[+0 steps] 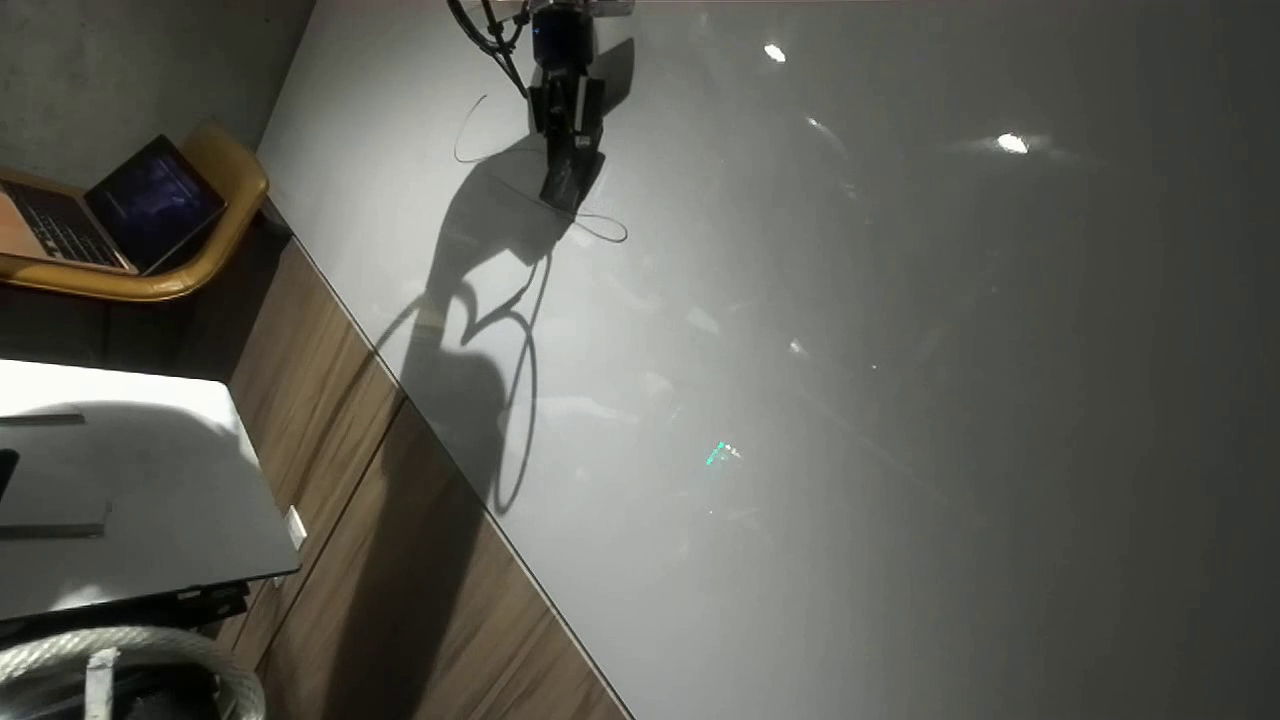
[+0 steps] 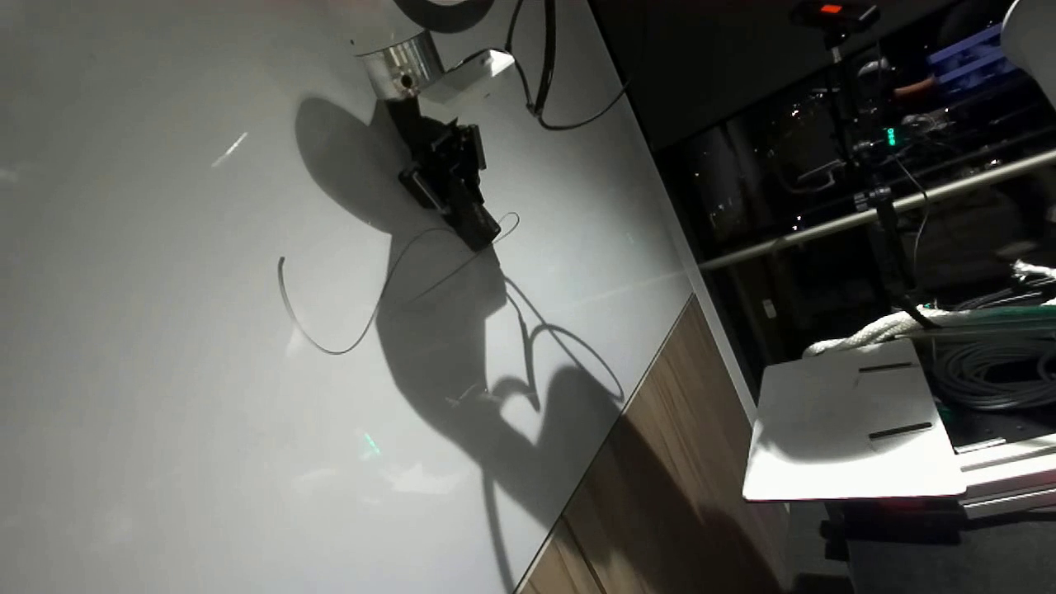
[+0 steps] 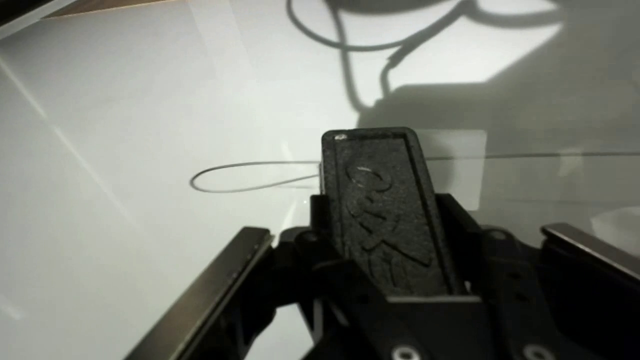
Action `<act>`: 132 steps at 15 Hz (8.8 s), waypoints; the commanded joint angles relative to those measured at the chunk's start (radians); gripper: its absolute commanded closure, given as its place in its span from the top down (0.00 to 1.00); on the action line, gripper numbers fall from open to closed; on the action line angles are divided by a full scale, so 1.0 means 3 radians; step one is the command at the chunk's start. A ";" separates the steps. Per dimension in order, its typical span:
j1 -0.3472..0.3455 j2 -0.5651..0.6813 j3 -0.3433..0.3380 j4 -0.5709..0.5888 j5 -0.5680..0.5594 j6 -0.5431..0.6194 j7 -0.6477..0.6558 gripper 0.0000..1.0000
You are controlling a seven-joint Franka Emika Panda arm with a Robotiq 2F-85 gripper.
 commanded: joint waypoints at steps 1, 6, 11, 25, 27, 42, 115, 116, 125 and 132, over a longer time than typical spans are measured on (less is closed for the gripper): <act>0.0214 0.0594 0.0088 0.0622 -0.0035 0.0140 0.0077 0.29; 0.0654 0.0945 0.0145 0.1131 -0.0100 -0.0054 0.0108 0.29; 0.1046 0.1286 0.0129 0.1689 0.0010 -0.0015 0.0068 0.29; 0.0886 0.1365 0.0003 0.2248 0.0402 -0.0325 -0.0376 0.29; 0.0861 0.1319 -0.0029 0.2239 0.0424 -0.0371 -0.0425 0.29; 0.0908 0.1246 -0.0026 0.1932 0.0382 -0.0400 -0.0343 0.29; -0.0317 -0.0184 -0.0370 -0.0502 -0.0152 0.0580 -0.0213 0.29; -0.0353 -0.0209 -0.0390 -0.0487 -0.0148 0.0582 -0.0224 0.29; -0.0307 -0.0224 -0.0230 -0.0207 -0.0145 0.0548 -0.0106 0.29; -0.0152 -0.0233 -0.0016 0.0078 -0.0243 0.0409 -0.0161 0.29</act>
